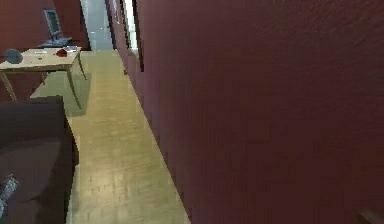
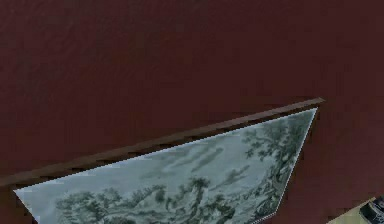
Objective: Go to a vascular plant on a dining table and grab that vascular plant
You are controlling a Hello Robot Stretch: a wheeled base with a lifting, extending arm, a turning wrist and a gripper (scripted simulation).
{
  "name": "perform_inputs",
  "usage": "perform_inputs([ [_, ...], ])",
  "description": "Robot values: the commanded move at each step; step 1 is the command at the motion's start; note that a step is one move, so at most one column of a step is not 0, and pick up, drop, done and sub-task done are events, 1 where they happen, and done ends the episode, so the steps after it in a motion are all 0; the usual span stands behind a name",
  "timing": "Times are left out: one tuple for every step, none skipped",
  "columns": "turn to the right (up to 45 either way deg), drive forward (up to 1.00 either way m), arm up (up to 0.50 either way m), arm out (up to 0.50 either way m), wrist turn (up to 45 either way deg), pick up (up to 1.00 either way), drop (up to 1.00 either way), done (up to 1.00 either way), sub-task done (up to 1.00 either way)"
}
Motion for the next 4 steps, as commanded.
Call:
perform_inputs([
  [-24.0,0.00,0.00,0.00,0.0,0.00,0.00,0.00,0.00],
  [0.0,1.00,0.00,0.00,0.0,0.00,0.00,0.00,0.00],
  [0.0,1.00,0.00,0.00,0.0,0.00,0.00,0.00,0.00],
  [0.0,0.80,0.00,0.00,0.0,0.00,0.00,0.00,0.00],
])
